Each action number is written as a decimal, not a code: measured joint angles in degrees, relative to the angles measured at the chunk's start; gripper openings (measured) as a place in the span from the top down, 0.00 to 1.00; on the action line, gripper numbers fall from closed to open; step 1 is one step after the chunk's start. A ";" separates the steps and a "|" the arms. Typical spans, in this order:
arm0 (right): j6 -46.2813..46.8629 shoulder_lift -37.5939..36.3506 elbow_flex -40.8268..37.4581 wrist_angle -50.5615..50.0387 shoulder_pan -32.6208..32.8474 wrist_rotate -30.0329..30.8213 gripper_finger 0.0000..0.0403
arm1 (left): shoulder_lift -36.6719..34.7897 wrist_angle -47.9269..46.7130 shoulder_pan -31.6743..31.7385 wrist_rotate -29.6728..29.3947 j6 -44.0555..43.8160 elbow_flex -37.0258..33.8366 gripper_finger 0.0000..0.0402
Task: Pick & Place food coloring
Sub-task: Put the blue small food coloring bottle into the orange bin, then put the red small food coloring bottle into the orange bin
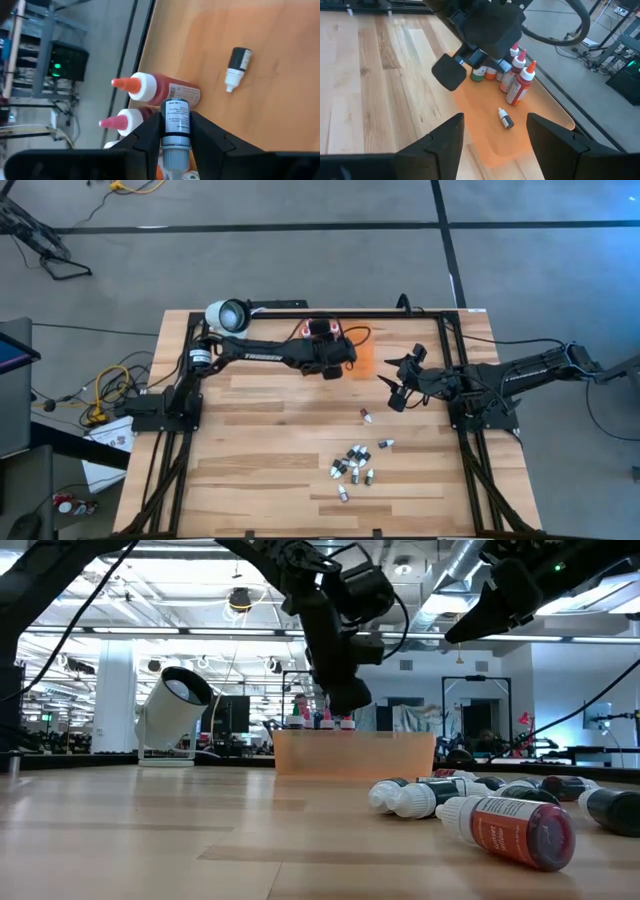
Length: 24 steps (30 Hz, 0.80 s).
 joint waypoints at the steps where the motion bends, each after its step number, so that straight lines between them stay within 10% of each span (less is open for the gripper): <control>1: 0.00 0.00 0.00 0.00 0.00 0.00 0.48 | 0.00 -0.03 0.13 0.78 -0.12 0.00 0.78; 24: 1.53 0.00 0.00 0.09 0.00 -0.95 0.48 | -2.54 -7.23 -5.86 2.33 -1.88 0.00 0.65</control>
